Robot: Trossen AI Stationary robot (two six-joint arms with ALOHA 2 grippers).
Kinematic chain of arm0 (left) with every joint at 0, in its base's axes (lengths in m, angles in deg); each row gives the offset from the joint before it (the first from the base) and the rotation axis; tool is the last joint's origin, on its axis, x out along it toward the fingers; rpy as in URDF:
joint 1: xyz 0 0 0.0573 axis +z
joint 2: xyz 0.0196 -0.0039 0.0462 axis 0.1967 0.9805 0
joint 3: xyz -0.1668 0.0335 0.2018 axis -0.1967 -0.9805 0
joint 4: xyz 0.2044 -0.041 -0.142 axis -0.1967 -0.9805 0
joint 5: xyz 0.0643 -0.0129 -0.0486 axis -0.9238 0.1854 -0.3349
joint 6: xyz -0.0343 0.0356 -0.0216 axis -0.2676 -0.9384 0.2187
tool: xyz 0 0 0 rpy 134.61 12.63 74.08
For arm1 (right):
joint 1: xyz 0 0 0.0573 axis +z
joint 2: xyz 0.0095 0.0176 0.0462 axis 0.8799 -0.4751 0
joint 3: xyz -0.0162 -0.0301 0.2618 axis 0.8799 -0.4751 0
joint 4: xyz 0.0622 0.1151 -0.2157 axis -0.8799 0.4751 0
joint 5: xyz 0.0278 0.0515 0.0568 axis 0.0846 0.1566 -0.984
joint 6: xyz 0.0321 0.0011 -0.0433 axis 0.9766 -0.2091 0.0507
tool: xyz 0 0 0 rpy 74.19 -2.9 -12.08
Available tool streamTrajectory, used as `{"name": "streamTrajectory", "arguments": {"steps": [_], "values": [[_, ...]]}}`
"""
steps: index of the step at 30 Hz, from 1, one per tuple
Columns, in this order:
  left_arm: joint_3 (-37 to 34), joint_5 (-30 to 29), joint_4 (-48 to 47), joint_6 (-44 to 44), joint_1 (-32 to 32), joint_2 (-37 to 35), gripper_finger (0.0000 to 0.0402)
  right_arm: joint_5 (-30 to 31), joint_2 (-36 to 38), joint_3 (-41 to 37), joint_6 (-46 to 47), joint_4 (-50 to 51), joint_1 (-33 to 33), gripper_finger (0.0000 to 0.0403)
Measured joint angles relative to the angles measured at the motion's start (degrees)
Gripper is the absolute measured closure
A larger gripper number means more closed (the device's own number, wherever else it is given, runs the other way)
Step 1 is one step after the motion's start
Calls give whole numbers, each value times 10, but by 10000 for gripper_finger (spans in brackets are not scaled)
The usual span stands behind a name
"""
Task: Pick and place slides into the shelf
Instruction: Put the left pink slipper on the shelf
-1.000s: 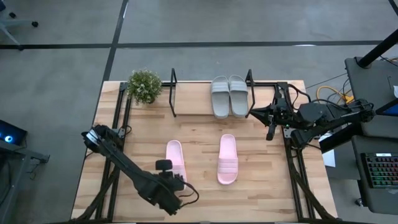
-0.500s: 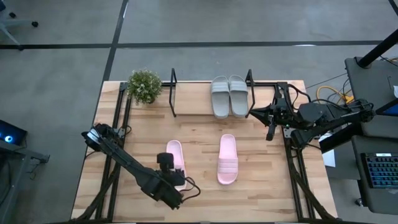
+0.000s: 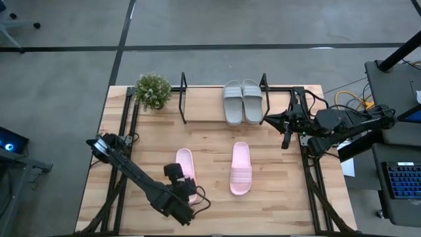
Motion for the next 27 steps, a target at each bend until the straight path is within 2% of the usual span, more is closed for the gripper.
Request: {"name": "streamTrajectory", "arguments": {"steps": [5,12,17,27], "values": [[0,-7,5,23,-8,4,171,0,0,0,-1,0,0,390],[0,-9,38,30,-26,39,174,1,0,0,-1,3,0,390],[0,-17,-3,29,-32,76,174,1,0,0,-1,9,0,390],[0,-38,1,23,-42,100,174,1,0,0,-10,9,0,390]]}}
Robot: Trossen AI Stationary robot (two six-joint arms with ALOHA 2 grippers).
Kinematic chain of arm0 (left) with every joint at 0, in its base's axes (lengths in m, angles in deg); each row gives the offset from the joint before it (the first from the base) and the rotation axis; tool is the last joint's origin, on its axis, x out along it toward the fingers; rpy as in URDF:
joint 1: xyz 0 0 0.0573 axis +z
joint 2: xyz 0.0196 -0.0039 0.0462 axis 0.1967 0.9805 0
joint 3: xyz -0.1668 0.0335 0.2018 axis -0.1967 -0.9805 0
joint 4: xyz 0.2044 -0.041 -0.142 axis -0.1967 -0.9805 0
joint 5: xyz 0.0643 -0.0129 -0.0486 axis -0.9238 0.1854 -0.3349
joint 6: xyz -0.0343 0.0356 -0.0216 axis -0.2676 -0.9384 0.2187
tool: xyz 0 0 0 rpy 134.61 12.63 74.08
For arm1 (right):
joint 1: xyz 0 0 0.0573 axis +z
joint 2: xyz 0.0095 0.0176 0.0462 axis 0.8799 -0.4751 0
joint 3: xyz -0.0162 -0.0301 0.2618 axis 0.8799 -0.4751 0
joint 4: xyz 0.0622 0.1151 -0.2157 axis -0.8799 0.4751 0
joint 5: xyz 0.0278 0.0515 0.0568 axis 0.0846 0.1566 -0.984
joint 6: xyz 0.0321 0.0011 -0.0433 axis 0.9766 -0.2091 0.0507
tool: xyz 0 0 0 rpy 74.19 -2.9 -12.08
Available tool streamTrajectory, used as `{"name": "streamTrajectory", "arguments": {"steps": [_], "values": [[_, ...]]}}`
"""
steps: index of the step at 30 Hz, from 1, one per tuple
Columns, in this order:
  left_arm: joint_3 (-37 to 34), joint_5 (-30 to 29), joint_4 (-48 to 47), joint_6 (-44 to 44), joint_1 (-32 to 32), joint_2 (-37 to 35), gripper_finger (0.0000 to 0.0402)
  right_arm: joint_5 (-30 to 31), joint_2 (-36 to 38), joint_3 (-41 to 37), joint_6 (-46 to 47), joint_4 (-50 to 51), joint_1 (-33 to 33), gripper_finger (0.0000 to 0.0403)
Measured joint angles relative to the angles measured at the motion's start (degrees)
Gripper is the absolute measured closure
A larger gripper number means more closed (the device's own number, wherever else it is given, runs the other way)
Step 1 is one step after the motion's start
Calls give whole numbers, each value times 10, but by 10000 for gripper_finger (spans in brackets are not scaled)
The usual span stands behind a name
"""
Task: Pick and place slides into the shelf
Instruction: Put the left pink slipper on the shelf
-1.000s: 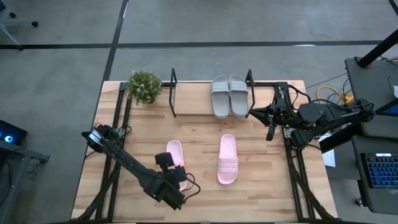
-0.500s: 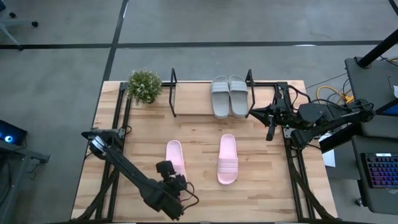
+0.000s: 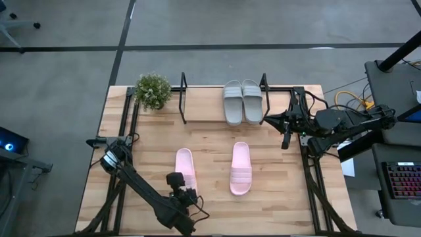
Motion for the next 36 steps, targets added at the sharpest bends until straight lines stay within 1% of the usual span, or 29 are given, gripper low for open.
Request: {"name": "streamTrajectory", "arguments": {"steps": [7,14,17,20,25,36], "values": [[0,-17,3,-11,-4,15,174,0,0,0,-4,0,0,390],[2,-25,-6,-22,-4,52,174,0,0,0,-4,0,0,390],[2,-41,-24,-16,-5,63,174,0,0,0,-4,0,0,390],[2,-52,-50,-8,-4,64,174,0,0,0,-2,0,0,390],[2,-75,-53,-8,-2,65,174,0,0,0,-2,0,0,390],[-7,-93,-65,-7,5,83,174,0,0,0,-2,0,0,390]]}}
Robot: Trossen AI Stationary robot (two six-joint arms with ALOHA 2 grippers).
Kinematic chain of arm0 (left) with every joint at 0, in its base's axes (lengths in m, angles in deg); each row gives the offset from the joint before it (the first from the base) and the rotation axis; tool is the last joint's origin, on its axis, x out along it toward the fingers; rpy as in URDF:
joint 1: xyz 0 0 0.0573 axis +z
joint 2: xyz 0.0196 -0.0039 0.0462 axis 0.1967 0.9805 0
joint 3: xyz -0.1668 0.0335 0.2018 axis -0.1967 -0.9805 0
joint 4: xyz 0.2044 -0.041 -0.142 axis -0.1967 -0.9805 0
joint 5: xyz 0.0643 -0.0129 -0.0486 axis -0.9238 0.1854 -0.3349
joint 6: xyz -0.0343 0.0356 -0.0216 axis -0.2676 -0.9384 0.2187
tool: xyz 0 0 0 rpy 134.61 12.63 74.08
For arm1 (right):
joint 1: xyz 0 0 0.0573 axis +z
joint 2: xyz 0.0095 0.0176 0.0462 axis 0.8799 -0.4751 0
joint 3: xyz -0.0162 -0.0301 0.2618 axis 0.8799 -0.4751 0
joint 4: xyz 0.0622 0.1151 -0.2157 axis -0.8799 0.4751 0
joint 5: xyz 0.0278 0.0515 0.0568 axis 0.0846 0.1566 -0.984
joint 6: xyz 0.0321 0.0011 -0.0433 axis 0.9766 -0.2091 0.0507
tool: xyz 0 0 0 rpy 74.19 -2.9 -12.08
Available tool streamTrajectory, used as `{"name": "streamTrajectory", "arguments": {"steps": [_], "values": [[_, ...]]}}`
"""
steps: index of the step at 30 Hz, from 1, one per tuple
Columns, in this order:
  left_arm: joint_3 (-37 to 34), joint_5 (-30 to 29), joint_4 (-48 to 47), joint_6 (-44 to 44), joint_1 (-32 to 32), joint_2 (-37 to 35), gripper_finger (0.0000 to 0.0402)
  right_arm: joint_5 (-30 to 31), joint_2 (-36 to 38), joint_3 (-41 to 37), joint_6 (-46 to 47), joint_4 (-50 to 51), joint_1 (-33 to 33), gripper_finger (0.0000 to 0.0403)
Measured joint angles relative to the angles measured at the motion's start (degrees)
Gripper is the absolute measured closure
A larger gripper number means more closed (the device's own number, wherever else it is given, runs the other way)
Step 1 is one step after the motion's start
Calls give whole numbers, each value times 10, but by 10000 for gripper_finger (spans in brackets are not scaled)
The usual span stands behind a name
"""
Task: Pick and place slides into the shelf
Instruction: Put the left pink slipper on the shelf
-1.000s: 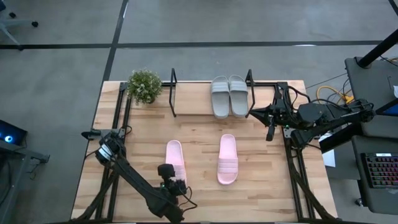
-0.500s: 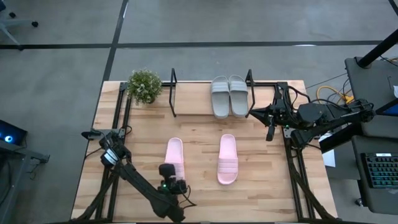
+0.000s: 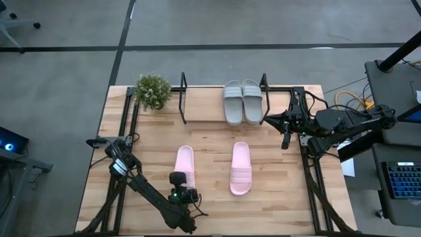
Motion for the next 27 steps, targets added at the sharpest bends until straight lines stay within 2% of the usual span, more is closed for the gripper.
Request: {"name": "streamTrajectory", "arguments": {"steps": [8,12,23,27], "values": [[-1,-16,-3,30,3,5,188,0,0,0,0,0,0,390],[-1,-19,-5,29,3,5,230,-1,0,0,0,0,0,390],[11,-3,-28,29,4,4,383,-1,0,0,0,0,0,390],[27,-1,-56,29,5,3,395,-1,0,0,0,0,0,390]]}}
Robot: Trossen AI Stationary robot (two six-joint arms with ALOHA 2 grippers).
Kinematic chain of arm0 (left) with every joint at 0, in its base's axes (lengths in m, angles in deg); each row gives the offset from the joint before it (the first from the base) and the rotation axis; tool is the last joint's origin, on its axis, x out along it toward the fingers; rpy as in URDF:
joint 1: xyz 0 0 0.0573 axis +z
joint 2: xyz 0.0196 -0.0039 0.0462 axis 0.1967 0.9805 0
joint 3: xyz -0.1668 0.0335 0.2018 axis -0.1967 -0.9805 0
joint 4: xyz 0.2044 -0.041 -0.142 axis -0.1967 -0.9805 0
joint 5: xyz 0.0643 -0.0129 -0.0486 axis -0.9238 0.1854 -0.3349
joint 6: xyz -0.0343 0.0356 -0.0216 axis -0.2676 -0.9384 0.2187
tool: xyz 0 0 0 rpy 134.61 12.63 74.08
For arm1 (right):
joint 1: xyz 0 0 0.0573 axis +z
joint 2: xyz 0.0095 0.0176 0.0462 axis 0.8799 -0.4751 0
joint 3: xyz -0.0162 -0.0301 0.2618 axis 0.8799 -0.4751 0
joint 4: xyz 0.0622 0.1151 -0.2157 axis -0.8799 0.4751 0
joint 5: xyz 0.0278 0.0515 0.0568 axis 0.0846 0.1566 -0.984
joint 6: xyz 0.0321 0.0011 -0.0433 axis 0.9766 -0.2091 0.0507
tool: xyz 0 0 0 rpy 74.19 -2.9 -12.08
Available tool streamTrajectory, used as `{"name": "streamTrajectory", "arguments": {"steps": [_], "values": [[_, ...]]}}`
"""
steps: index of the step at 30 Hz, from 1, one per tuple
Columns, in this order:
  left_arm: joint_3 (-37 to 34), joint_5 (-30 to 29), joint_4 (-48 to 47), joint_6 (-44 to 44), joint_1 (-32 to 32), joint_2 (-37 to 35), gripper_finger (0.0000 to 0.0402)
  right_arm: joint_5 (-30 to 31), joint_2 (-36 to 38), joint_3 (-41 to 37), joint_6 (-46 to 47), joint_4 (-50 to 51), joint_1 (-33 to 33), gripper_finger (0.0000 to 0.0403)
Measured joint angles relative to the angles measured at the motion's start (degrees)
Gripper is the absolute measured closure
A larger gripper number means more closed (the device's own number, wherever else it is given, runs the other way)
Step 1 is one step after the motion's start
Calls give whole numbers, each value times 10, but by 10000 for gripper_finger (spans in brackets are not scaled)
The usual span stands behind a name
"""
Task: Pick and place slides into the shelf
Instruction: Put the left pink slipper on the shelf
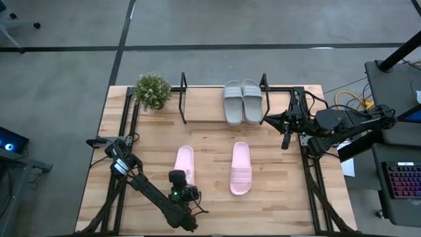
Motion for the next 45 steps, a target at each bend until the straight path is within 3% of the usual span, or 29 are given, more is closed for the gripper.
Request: {"name": "streamTrajectory", "arguments": {"steps": [18,29,37,45], "values": [[78,-10,-26,-26,6,-1,401,0,0,0,0,0,0,390],[102,-67,-26,-61,24,-46,401,0,0,0,0,0,0,390],[100,-153,-26,-79,53,-117,401,0,0,0,0,0,0,390],[100,-244,-26,-165,109,-187,401,0,0,0,2,0,0,390]]}}
